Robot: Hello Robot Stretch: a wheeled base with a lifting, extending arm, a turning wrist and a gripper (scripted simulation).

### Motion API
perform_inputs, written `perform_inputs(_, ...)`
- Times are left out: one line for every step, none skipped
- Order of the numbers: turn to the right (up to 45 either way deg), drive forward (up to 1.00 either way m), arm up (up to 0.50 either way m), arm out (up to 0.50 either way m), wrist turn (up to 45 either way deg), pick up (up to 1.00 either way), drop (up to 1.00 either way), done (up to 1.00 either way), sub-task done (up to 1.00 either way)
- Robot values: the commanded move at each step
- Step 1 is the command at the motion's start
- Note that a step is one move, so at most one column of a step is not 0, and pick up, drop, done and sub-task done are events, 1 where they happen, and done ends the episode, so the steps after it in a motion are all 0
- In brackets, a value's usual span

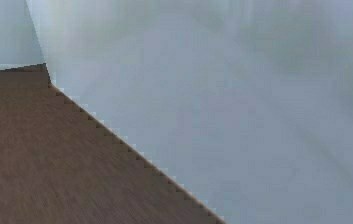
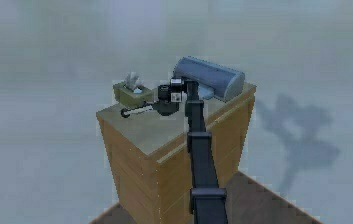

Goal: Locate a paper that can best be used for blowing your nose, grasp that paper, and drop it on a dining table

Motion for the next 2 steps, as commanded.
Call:
perform_inputs(0.0,0.0,0.14,0.0,0.0,0.0,0.0,0.0,0.0)
perform_inputs(0.0,0.0,0.0,0.0,-45.0,0.0,0.0,0.0,0.0)
